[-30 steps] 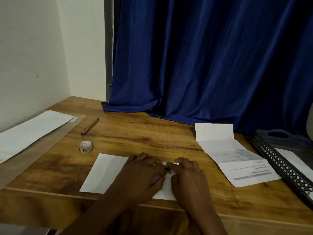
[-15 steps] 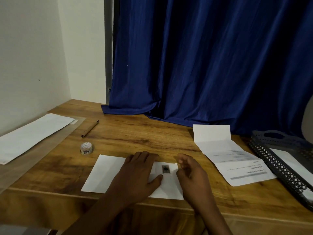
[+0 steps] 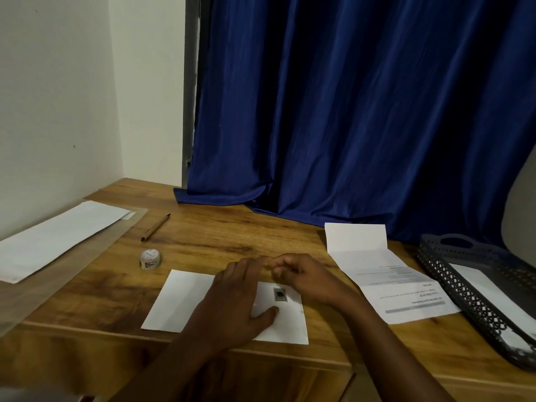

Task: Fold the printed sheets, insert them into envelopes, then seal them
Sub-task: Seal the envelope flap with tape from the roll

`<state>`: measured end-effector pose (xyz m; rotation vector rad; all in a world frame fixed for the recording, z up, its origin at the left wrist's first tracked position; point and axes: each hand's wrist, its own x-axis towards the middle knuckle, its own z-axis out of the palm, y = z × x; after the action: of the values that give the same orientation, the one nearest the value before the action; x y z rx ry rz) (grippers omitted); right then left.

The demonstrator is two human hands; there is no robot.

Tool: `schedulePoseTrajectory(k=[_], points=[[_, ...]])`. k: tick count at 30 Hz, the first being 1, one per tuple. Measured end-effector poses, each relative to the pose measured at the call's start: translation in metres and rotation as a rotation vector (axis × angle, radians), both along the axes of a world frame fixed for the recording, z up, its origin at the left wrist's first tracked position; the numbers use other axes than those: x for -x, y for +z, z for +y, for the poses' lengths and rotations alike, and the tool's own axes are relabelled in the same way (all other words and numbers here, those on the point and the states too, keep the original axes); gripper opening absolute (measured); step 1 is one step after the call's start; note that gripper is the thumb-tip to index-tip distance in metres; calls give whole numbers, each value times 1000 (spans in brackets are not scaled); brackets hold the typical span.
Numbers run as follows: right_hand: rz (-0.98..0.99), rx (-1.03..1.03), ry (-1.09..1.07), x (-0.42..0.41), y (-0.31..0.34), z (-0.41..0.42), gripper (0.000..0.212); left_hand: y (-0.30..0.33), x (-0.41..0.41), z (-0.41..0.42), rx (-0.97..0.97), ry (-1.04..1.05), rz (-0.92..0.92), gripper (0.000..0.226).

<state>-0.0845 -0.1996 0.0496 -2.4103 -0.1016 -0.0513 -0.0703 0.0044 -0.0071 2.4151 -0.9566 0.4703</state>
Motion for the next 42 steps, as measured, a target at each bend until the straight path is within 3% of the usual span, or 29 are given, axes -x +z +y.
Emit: schedulePoseTrajectory(k=[4, 8, 11, 17, 20, 26, 30, 33, 37, 42], points=[[41, 178, 101, -18, 10, 22, 19, 2, 1, 0, 38, -7, -7, 98], [147, 269, 171, -34, 15, 36, 29, 5, 4, 0, 87, -14, -24, 99], [142, 251, 210, -39, 19, 37, 7, 5, 5, 1, 97, -21, -36, 98], [209, 85, 241, -25, 23, 16, 26, 16, 10, 3, 171, -8, -214, 73], [242, -21, 125, -4, 24, -6, 40, 17, 10, 4, 289, -39, -256, 57], [129, -246, -138, 58, 47, -69, 18, 23, 8, -9, 334, -36, -101, 60], [-15, -230, -369, 101, 81, -130, 19, 20, 4, -36, 109, -102, 92, 71], [-134, -209, -545, 132, 105, -184, 19, 16, 3, -63, -91, -157, 130, 70], [-250, -174, -788, 166, 120, -254, 19, 12, 6, -97, -176, -182, 205, 83], [-327, -116, -995, 187, 120, -324, 26, 1, 5, -100, -303, -158, 163, 89]])
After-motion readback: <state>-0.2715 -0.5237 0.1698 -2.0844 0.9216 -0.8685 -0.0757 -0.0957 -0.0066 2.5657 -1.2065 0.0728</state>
